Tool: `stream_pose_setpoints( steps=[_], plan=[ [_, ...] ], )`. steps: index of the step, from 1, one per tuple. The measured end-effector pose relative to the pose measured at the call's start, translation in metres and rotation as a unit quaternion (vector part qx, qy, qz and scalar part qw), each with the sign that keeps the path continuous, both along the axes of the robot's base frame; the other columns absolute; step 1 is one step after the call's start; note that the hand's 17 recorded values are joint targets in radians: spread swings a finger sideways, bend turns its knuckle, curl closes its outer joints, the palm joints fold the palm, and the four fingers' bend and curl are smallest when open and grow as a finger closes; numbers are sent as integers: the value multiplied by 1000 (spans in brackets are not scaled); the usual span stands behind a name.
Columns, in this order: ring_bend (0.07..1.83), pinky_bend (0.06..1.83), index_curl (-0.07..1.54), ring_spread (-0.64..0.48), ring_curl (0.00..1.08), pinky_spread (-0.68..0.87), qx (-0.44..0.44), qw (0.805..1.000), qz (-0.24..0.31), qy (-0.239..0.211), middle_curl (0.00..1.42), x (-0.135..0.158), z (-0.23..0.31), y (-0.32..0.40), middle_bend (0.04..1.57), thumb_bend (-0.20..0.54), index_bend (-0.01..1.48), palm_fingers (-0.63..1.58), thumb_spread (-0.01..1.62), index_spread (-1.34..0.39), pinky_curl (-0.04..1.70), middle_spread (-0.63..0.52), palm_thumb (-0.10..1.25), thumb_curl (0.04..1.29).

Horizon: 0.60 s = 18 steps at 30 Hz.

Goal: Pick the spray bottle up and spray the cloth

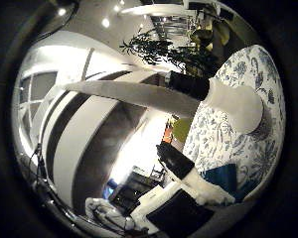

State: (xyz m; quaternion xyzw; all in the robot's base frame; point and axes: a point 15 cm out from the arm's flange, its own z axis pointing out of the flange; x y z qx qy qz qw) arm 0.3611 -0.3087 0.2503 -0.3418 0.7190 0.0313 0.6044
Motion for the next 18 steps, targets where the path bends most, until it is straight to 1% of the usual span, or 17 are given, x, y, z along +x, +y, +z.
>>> stream_pose_setpoints(
  steps=[12,18],
  plan=[
    [391,376,274,200,286,363,-7,1000,18,-3,360,32,2,18,283,-23,154,124,1085,-151,291,149,618,361],
    [392,366,275,200,286,368,-17,1000,21,3,364,47,1,24,291,-23,154,144,1085,-151,293,139,618,361]
  ],
)
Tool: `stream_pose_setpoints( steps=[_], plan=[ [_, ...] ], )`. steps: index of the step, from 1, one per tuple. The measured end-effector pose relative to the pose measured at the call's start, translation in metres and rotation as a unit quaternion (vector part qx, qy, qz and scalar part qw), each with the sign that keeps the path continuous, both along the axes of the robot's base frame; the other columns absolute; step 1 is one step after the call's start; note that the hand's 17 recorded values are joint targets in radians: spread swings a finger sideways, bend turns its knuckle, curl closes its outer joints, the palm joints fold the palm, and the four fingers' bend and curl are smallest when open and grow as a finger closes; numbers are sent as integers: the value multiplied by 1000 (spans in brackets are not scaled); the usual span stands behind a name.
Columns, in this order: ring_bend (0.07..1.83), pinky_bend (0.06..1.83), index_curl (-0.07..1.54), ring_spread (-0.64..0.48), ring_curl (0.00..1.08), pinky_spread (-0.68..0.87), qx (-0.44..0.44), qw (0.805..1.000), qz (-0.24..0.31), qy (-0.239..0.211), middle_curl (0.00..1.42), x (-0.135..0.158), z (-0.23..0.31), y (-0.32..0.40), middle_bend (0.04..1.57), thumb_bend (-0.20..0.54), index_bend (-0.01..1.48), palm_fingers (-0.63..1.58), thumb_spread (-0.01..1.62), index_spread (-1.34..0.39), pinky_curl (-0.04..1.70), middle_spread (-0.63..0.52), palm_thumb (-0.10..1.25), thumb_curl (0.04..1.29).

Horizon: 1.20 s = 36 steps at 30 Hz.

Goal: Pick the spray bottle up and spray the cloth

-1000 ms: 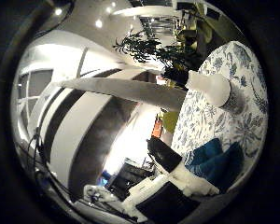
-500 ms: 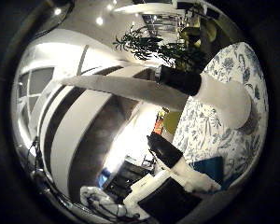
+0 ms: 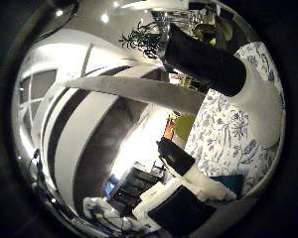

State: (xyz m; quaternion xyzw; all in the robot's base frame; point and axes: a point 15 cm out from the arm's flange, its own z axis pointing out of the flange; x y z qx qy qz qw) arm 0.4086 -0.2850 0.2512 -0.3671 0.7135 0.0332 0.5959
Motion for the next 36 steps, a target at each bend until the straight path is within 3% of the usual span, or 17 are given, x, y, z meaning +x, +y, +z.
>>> stream_pose_setpoints(
  steps=[6,10,13,15,19,21,24,31,36],
  plan=[
    [435,434,263,175,298,354,8,1000,8,15,373,21,0,14,320,-17,145,222,1077,-142,308,109,678,374],
    [571,469,253,100,328,302,14,1000,11,24,390,30,-1,19,374,-11,135,352,1068,-137,303,55,747,401],
    [750,598,228,-15,381,141,20,999,11,32,419,35,0,21,448,-9,129,477,1049,-132,326,2,824,431],
    [871,769,215,-110,415,-43,22,999,15,37,453,39,1,24,527,-10,138,649,1036,-149,364,-48,865,450],
    [1017,910,261,-197,473,-285,36,998,14,47,531,42,1,28,677,-16,216,1001,960,-245,425,-125,930,487],
    [1039,944,344,-206,499,-352,43,998,17,52,593,45,1,33,807,-21,352,1266,902,-294,462,-136,953,509],
    [1088,1044,491,-201,524,-339,57,996,21,62,639,51,0,41,959,-12,660,1355,839,-299,524,-118,1013,546],
    [1324,1247,690,-210,639,-247,78,987,53,129,726,47,-13,51,1278,-11,1046,1187,763,-245,707,-111,1081,642],
    [1374,1295,740,-219,701,-206,64,989,57,120,735,42,8,50,1359,-16,1155,1107,748,-220,853,-102,1087,701]
  ],
)
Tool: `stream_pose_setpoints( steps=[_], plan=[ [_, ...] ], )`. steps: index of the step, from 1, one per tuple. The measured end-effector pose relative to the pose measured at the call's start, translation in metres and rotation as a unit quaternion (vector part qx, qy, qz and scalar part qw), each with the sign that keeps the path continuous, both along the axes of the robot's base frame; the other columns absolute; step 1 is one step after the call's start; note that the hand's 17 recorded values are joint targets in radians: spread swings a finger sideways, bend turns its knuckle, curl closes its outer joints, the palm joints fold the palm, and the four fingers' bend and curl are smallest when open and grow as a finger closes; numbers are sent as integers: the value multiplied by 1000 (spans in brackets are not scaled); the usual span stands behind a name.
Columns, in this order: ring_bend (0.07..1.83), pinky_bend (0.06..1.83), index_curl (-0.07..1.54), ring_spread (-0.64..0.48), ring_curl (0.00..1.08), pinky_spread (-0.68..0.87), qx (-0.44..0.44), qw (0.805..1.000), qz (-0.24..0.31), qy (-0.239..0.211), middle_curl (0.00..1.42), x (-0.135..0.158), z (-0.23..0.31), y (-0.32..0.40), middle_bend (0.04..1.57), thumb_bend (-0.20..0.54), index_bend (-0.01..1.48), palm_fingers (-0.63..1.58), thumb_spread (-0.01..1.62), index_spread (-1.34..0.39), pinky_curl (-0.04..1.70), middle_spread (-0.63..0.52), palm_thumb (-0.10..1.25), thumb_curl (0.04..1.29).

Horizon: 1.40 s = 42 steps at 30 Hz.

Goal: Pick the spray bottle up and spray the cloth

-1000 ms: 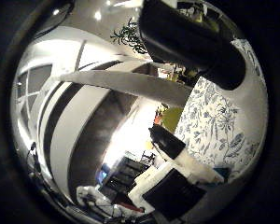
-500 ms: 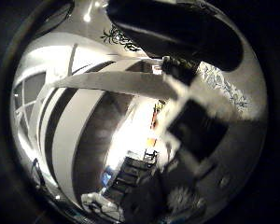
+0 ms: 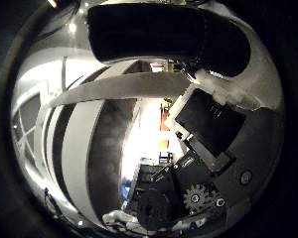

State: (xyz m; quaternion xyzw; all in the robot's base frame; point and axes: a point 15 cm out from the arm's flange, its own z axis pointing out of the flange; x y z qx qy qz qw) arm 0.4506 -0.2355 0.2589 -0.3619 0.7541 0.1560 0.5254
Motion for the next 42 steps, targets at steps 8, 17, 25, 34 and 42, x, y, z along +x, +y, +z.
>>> stream_pose_setpoints(
  steps=[8,17,25,34,42],
  plan=[
    [1386,1225,744,-225,758,-172,-56,994,87,28,724,-33,46,21,1395,-17,1197,1082,728,-204,1085,-86,1083,769],
    [1363,1125,738,-229,792,-155,-115,971,199,62,707,-66,126,39,1401,-18,1201,1090,708,-202,1280,-83,1062,814],
    [1347,1061,740,-232,813,-151,-178,925,321,96,691,-95,197,76,1406,-17,1179,1104,700,-206,1393,-81,1062,841],
    [1341,1030,748,-234,825,-150,-329,816,427,210,684,-116,195,120,1405,-18,1168,1111,689,-209,1450,-81,1056,860],
    [1332,1017,752,-237,837,-149,-479,676,490,272,680,-127,211,153,1405,-18,1163,1114,687,-210,1474,-81,1054,868]
  ],
)
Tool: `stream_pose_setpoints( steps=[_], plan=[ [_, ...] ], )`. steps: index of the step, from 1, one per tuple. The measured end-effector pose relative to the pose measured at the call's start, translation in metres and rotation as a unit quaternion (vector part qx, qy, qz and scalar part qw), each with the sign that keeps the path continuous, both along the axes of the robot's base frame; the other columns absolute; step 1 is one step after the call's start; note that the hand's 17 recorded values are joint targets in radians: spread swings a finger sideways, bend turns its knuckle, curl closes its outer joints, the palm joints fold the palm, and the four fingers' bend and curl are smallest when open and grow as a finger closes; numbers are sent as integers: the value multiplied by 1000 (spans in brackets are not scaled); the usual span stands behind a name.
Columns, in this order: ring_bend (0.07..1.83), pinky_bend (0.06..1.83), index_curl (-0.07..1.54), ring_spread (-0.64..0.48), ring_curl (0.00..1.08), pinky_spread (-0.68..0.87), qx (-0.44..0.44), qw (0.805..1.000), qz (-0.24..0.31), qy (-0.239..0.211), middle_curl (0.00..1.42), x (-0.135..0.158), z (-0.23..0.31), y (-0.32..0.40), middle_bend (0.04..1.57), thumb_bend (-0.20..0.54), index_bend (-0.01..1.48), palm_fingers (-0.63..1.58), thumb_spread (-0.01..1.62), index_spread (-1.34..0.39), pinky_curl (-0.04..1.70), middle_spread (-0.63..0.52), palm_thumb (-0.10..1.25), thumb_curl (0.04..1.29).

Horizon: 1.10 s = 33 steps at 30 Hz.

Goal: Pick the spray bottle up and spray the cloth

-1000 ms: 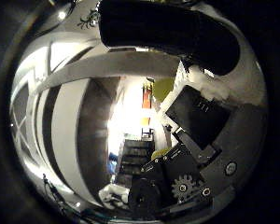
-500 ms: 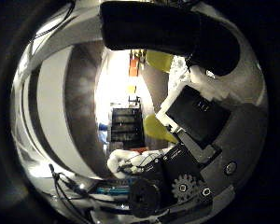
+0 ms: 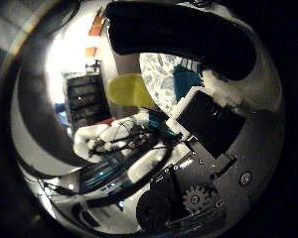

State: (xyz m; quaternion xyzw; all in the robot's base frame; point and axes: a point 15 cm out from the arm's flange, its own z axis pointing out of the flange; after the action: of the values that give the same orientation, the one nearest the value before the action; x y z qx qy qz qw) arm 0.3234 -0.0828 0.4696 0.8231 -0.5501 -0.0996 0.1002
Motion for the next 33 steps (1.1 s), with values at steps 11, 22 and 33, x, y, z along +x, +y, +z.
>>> stream_pose_setpoints(
  steps=[11,22,33],
  plan=[
    [1326,1012,757,-236,841,-148,-131,981,90,116,680,-18,-1,39,1406,-18,1154,1121,688,-211,1474,-81,1053,875],
    [1329,1018,764,-236,844,-167,-159,954,111,229,689,-34,-83,62,1399,-19,1150,1115,683,-214,1469,-83,1039,875],
    [1330,1020,773,-236,844,-182,-142,957,111,228,693,-32,-113,75,1392,-19,1140,1114,686,-217,1466,-84,1038,876]
  ],
)
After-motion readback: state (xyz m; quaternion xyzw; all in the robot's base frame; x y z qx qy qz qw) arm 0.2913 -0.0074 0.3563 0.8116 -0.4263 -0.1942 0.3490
